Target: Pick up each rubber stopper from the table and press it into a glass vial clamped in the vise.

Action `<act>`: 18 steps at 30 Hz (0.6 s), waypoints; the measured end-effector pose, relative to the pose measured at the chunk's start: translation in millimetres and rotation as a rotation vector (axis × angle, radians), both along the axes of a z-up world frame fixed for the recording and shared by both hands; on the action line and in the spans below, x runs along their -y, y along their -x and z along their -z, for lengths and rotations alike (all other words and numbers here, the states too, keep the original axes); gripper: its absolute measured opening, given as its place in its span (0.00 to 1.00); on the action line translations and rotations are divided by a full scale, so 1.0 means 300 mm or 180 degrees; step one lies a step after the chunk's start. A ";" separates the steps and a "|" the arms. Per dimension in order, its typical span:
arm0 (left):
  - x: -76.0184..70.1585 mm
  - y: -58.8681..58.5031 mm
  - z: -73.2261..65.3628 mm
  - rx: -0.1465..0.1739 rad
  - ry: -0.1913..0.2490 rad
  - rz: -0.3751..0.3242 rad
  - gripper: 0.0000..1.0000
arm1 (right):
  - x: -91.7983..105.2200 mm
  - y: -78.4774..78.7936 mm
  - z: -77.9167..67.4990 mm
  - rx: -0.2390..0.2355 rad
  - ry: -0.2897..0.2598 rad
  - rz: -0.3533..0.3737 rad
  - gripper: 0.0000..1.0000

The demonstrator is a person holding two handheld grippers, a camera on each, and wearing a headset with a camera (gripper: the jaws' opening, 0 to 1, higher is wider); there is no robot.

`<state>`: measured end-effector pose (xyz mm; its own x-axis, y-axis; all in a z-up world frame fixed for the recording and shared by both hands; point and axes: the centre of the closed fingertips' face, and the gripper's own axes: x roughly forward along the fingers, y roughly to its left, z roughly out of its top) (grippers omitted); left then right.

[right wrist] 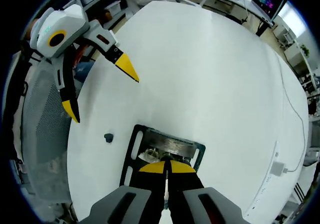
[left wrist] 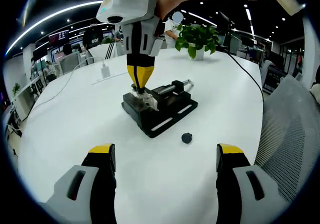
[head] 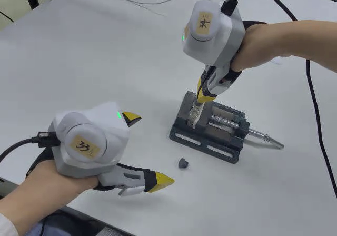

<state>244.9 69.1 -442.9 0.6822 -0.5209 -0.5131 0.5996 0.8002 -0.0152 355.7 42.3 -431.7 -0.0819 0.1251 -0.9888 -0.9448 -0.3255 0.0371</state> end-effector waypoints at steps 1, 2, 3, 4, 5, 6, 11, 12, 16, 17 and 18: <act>0.000 0.001 0.001 -0.0004 0.0002 0.0000 0.81 | 0.000 -0.001 -0.002 -0.0008 -0.0003 -0.0044 0.00; 0.001 0.000 0.001 -0.0006 0.0006 -0.0003 0.81 | 0.003 0.003 -0.001 0.0006 0.0006 -0.0072 0.00; 0.000 0.001 0.001 -0.0006 0.0008 -0.0005 0.81 | 0.002 0.005 -0.002 -0.0005 0.0004 -0.0056 0.00; -0.001 0.001 0.002 -0.0007 0.0007 -0.0008 0.81 | 0.003 0.002 -0.001 -0.0047 -0.0001 -0.0001 0.00; -0.003 0.001 0.003 -0.0012 0.0009 -0.0015 0.81 | 0.005 0.002 0.000 -0.0070 -0.0015 0.0034 0.00; -0.004 0.002 0.005 -0.0021 0.0010 -0.0016 0.81 | 0.007 0.003 -0.001 -0.0088 -0.0028 0.0049 0.00; -0.011 0.005 0.010 -0.0035 -0.0001 -0.0025 0.81 | 0.003 0.002 0.005 -0.0086 -0.0028 0.0030 0.00; -0.012 0.005 0.010 -0.0036 0.0008 -0.0032 0.81 | 0.001 0.003 0.005 -0.0078 -0.0031 0.0015 0.00; -0.011 0.003 0.017 -0.0053 0.0008 -0.0028 0.81 | -0.003 0.006 0.008 -0.0040 0.0009 -0.0057 0.00; -0.009 0.002 0.019 -0.0056 0.0003 -0.0025 0.81 | -0.003 0.010 0.007 0.0005 0.0043 -0.0087 0.00; -0.009 0.001 0.019 -0.0053 0.0005 -0.0026 0.81 | -0.004 0.009 0.008 0.0037 0.0070 -0.0132 0.00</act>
